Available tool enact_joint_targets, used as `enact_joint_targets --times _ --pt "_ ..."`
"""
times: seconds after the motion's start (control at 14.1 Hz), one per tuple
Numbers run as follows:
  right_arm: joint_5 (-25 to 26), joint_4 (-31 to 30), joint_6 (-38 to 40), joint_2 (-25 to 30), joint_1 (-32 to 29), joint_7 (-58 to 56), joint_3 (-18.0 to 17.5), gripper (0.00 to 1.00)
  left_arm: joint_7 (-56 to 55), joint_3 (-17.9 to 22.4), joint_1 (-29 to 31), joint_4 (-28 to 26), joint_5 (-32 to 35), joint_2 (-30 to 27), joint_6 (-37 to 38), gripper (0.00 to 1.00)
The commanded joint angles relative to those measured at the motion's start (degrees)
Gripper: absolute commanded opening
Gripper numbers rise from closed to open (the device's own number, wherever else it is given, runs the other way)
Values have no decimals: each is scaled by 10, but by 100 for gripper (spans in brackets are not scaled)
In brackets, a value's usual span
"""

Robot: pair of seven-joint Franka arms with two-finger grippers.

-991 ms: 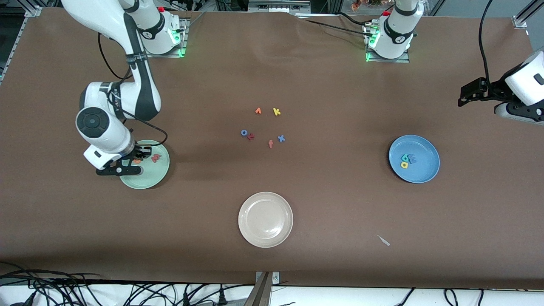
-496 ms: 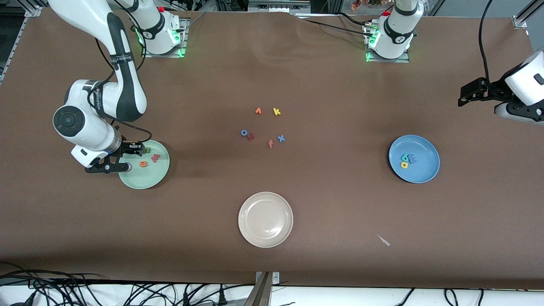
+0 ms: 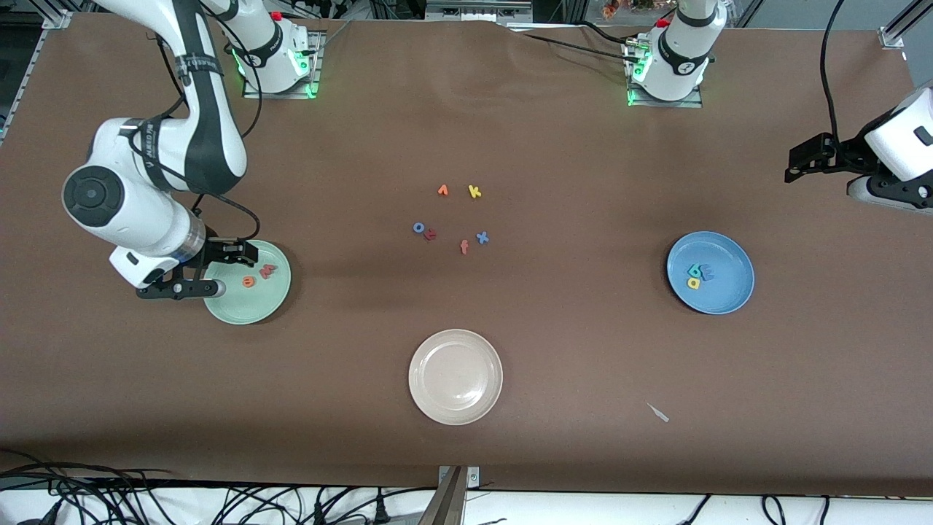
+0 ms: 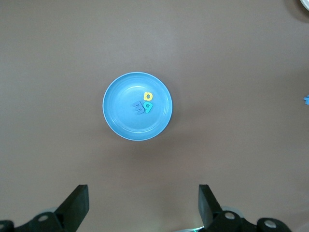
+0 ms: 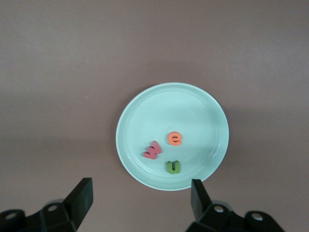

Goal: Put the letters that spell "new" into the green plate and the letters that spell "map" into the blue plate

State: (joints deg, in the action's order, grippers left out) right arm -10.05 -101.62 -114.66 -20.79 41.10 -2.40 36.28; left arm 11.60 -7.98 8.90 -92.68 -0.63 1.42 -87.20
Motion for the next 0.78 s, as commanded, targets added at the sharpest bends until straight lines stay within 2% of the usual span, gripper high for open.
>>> enact_joint_targets --times 0.0,0.21,0.5,0.57,0.64,0.71 --pt "-9 54 54 6 -2 1 -2 99 8 -1 -1 -3 12 -4 -4 100" --pt "-6 112 117 6 -8 -4 4 100 8 -2 -1 -4 12 -4 -4 100" --pt "-4 140 145 12 -1 -2 3 100 8 -2 -1 -4 12 -3 -4 100" --pt "2 133 145 41 -13 1 -23 100 8 -2 -1 -4 12 -3 -4 100" --pt "4 121 147 69 -74 1 -78 100 8 -2 -1 -4 12 -3 -4 100" --pt "19 115 154 96 -141 0 -151 100 8 -2 -1 -4 12 -3 -4 100"
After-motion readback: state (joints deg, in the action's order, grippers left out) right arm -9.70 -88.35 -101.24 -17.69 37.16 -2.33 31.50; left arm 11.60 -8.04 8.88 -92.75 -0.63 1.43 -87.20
